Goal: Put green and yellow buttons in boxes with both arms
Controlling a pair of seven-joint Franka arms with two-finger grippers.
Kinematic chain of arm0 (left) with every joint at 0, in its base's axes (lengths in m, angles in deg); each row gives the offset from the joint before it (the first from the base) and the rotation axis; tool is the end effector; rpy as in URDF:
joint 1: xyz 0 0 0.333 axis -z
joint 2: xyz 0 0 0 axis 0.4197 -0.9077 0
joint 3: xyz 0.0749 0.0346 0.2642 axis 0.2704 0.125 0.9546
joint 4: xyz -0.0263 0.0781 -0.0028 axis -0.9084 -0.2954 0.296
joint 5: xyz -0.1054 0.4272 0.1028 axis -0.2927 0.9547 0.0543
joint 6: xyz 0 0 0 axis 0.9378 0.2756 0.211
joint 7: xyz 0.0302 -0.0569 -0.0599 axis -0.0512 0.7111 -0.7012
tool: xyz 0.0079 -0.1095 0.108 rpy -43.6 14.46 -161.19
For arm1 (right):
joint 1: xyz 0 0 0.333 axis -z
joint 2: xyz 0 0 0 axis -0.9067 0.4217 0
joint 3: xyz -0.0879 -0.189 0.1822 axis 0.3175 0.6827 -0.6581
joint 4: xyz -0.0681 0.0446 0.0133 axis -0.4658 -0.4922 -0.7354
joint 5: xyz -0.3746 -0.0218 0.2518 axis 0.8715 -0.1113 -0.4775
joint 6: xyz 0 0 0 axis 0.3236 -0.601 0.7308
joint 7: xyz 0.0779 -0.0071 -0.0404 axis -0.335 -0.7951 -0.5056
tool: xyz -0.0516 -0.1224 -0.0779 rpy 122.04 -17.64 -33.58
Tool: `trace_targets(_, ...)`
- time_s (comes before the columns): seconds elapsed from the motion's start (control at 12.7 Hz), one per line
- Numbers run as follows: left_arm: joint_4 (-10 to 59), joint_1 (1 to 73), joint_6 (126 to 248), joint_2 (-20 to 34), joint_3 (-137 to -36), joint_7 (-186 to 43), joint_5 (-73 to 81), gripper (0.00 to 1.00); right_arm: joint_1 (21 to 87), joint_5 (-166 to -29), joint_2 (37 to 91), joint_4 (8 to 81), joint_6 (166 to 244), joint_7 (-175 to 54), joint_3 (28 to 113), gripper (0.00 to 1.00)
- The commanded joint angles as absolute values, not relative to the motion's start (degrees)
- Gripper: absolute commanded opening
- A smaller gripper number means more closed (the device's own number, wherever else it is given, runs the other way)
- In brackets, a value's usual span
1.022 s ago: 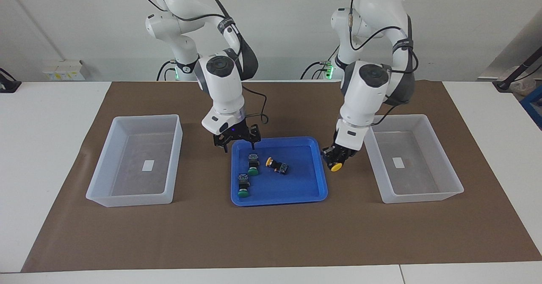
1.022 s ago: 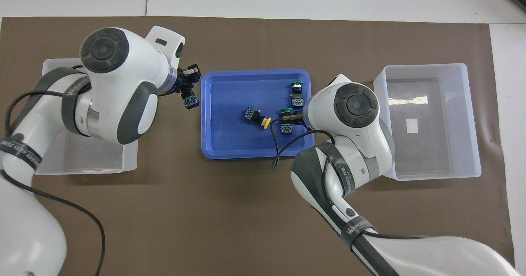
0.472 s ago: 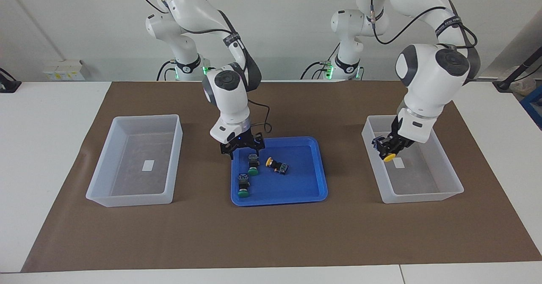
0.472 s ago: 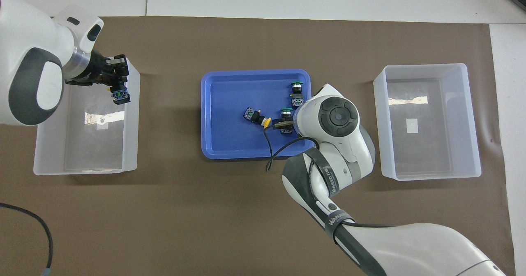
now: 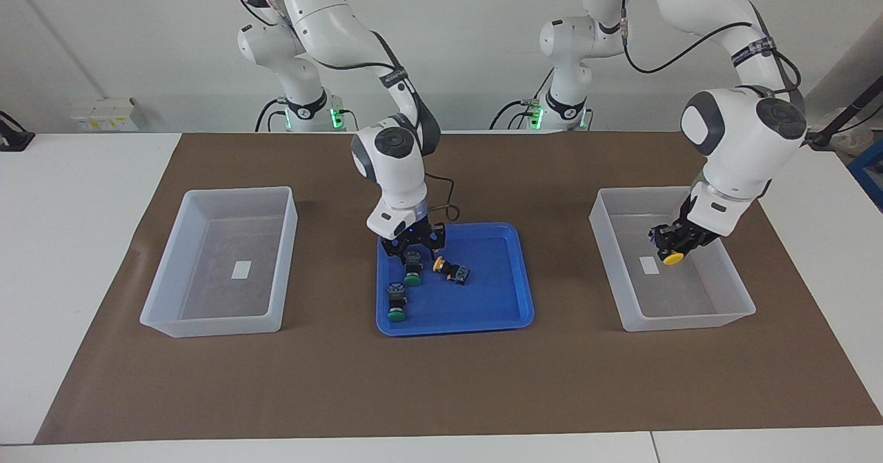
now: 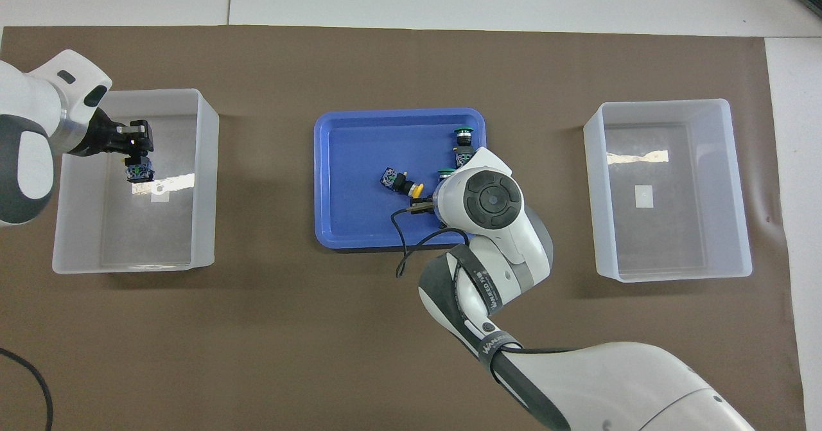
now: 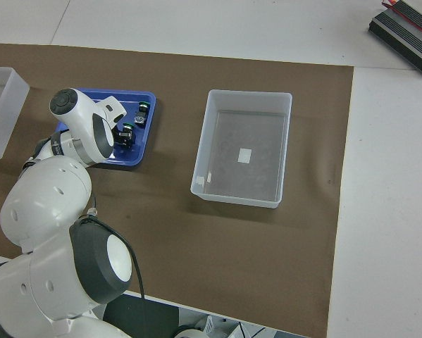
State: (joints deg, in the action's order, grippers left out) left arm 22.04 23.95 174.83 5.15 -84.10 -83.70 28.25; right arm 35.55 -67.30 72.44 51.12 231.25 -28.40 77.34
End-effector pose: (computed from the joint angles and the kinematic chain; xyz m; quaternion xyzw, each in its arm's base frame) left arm 0.6735 0.0017 0.3010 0.9976 0.0344 0.0596 0.0113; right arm 0.5877 0.3365 0.1693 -0.9954 -0.0449 -0.0740 0.0413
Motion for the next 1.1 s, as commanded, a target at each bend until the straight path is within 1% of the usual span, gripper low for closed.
trace_targets(0.0, 31.64, 23.85, 183.39, 8.02, -84.65, -84.25, 28.39, 0.00, 36.23, -66.99, 70.30, 51.47, 230.30, -27.19, 77.42, 0.00)
trace_targets(0.24, 35.07, 24.11, 190.42, 6.18, -84.56, -84.25, 28.39, 0.00, 38.42, -66.99, 65.83, 51.21, 226.00, -27.19, 77.60, 0.00)
trace_targets(0.31, 35.08, 24.11, 191.05, 5.39, -84.56, -84.25, 28.39, 0.00, 39.12, -66.99, 63.98, 51.21, 224.94, -27.10, 77.60, 0.00)
trace_targets(0.47, 35.16, 24.29, 192.63, 3.63, -84.65, -84.16, 28.39, 0.00, 41.49, -66.99, 59.68, 51.21, 220.12, -27.19, 77.68, 0.00)
trace_targets(0.55, 35.16, 24.46, 192.72, 3.27, -84.56, -84.16, 28.39, 0.07, 43.33, -66.99, 57.83, 51.21, 217.57, -27.62, 77.68, 0.00)
trace_targets(0.63, 34.99, 24.46, 192.72, 3.18, -84.56, -84.07, 28.39, 0.32, 45.53, -66.99, 56.51, 51.38, 216.16, -28.06, 77.60, 0.00)
trace_targets(0.71, 34.38, 24.46, 192.72, 3.09, -84.56, -84.07, 28.39, 0.73, 47.98, -66.99, 55.28, 51.56, 215.62, -28.68, 77.60, 0.00)
trace_targets(0.79, 32.63, 24.38, 192.03, 2.66, -84.56, -84.24, 28.48, 0.96, 50.88, -66.99, 54.39, 51.56, 214.57, -30.51, 77.60, 0.00)
trace_targets(0.86, 30.01, 24.11, 190.37, 1.96, -84.56, -84.42, 28.56, 0.97, 53.69, -66.99, 53.95, 51.65, 212.99, -33.40, 77.60, 0.00)
trace_targets(1.02, 21.59, 23.85, 180.65, 1.43, -84.56, -84.77, 30.05, 0.98, 59.84, -67.16, 54.03, 51.74, 212.80, -40.59, 77.51, 0.00)
